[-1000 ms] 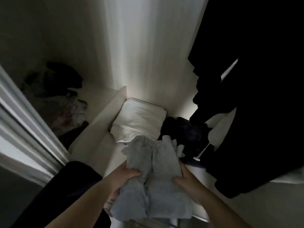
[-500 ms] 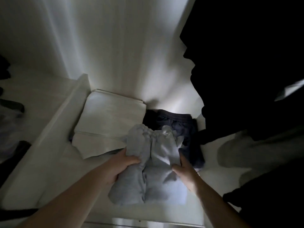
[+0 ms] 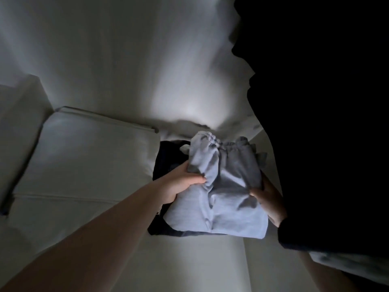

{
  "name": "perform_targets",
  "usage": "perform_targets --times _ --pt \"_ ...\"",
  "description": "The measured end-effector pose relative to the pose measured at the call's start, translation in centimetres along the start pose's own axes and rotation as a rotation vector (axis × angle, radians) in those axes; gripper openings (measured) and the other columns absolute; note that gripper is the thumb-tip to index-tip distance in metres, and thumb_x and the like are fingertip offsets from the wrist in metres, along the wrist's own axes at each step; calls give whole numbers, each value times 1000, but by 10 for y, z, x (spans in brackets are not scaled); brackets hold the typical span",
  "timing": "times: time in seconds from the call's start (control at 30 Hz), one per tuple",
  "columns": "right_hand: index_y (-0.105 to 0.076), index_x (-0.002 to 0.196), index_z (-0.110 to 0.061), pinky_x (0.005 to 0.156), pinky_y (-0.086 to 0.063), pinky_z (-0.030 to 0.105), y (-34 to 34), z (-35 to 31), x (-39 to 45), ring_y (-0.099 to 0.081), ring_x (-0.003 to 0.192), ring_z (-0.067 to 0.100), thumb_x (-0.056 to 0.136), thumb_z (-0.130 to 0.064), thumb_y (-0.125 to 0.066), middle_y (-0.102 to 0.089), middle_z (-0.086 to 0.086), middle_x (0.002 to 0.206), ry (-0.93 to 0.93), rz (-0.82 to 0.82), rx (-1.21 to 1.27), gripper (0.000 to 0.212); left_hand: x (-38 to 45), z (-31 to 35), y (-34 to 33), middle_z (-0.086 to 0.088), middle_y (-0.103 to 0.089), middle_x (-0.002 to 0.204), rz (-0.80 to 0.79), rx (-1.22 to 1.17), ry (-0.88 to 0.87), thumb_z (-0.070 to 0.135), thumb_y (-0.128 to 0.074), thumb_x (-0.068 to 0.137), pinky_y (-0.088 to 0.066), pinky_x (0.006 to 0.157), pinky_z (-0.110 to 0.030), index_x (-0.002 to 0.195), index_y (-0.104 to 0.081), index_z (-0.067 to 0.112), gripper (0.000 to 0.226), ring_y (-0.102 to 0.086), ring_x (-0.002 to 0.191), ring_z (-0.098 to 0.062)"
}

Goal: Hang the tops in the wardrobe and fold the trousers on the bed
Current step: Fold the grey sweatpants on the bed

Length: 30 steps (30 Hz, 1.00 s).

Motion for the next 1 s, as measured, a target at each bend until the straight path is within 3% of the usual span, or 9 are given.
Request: perform_targets --times 0.07,0.13,0.23,0.3,0.43,0.6,0.73,0.83,1.0 --pt "-31 141 8 96 -43 36 6 -4 23 -43 126 44 86 23 -38 -43 31 138 57 90 -78 57 13 -8 13 -8 -73 100 48 32 0 0 -68 75 -54 85 -30 113 -60 18 43 -69 96 -22" --pt "-37 141 0 98 -42 45 4 -1 39 -50 121 41 84 21 -44 -51 26 133 95 70 -163 62 22 -22 28 -14 -71 94 125 103 31 3 -66 74 -53 81 -35 120 -57 12 48 -68 86 -26" --pt "-39 142 -10 104 -40 45 -3 13 61 -52 119 31 86 9 -53 -53 15 133 135 70 -249 61 32 -43 46 -4 -64 79 264 164 55 -2 -63 81 -45 64 -22 120 -54 8 41 -59 68 -13" --pt "-35 144 -13 107 -38 43 -9 27 75 -49 123 25 87 3 -57 -49 9 137 142 95 -236 63 34 -52 53 1 -65 96 339 154 23 0 -68 80 -47 74 -19 127 -51 16 53 -62 89 -13" --pt "-36 144 -9 108 -36 44 -15 66 80 -46 128 26 88 -11 -64 -46 12 142 44 190 -169 63 30 -73 57 3 -56 129 389 179 2 13 -74 80 -41 103 -31 146 -32 21 78 -54 122 -18" --pt "-36 142 -2 107 -36 40 -19 95 56 -45 130 29 82 -10 -70 -46 18 141 34 244 -275 69 15 -90 54 -8 -40 149 363 614 191 50 -68 81 -38 98 -29 153 5 23 106 -48 128 -30" --pt "-29 144 0 112 -27 32 -13 89 55 -37 135 29 84 2 -66 -37 17 148 104 225 -264 71 7 -86 54 -12 -45 145 367 768 169 37 -71 82 -41 89 -28 152 10 23 108 -56 119 -31" --pt "-32 145 -2 111 -28 38 -6 88 59 -38 134 31 86 -5 -65 -39 19 147 50 297 -339 67 1 -87 54 -11 -47 144 449 718 170 31 -71 84 -40 96 -31 153 8 22 105 -54 122 -29" --pt "-24 148 -6 111 -28 44 -15 91 56 -34 137 33 88 -12 -62 -34 18 149 17 103 -556 71 -9 -91 46 -9 -43 147 449 601 166 20 -74 82 -37 99 -26 153 10 23 109 -48 129 -25"
Point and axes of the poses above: each hand's wrist, its own x-axis towards the middle knuckle, its own y-axis out of the back of the hand, z = x × y, the point moved 5 cm from there along x, towards the middle knuckle
